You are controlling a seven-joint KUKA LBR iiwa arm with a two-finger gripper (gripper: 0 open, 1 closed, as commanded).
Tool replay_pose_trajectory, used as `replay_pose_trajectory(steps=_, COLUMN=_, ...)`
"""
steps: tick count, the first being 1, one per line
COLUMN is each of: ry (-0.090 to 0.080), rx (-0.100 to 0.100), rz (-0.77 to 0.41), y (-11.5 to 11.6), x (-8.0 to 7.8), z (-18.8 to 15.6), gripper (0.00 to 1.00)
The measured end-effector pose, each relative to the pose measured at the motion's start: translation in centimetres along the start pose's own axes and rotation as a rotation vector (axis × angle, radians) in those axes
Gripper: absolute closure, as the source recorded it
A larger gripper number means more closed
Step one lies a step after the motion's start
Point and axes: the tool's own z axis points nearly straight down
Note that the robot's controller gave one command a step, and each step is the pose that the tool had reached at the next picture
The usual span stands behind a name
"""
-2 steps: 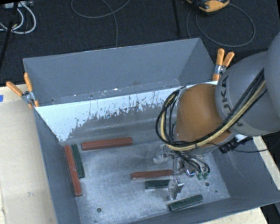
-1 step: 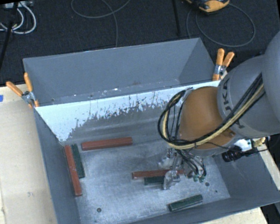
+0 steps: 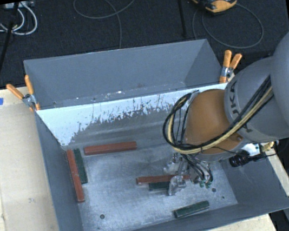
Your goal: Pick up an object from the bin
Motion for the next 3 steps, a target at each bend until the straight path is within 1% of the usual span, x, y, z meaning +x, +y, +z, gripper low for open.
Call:
replay_pose_trajectory(steps=1, ry=0.009, rx=0.003, rz=-0.001, y=-0.1, x=0.2, z=-0.4, gripper=1.00)
replay_pose_trajectory(steps=2, ry=0.024, rx=0.008, rz=0.000, y=-0.3, x=0.5, z=-1.8, gripper=1.00)
replay_pose_trajectory(steps=3, ry=0.023, rx=0.009, rz=0.002, y=-0.4, x=0.4, z=-3.5, gripper=1.00)
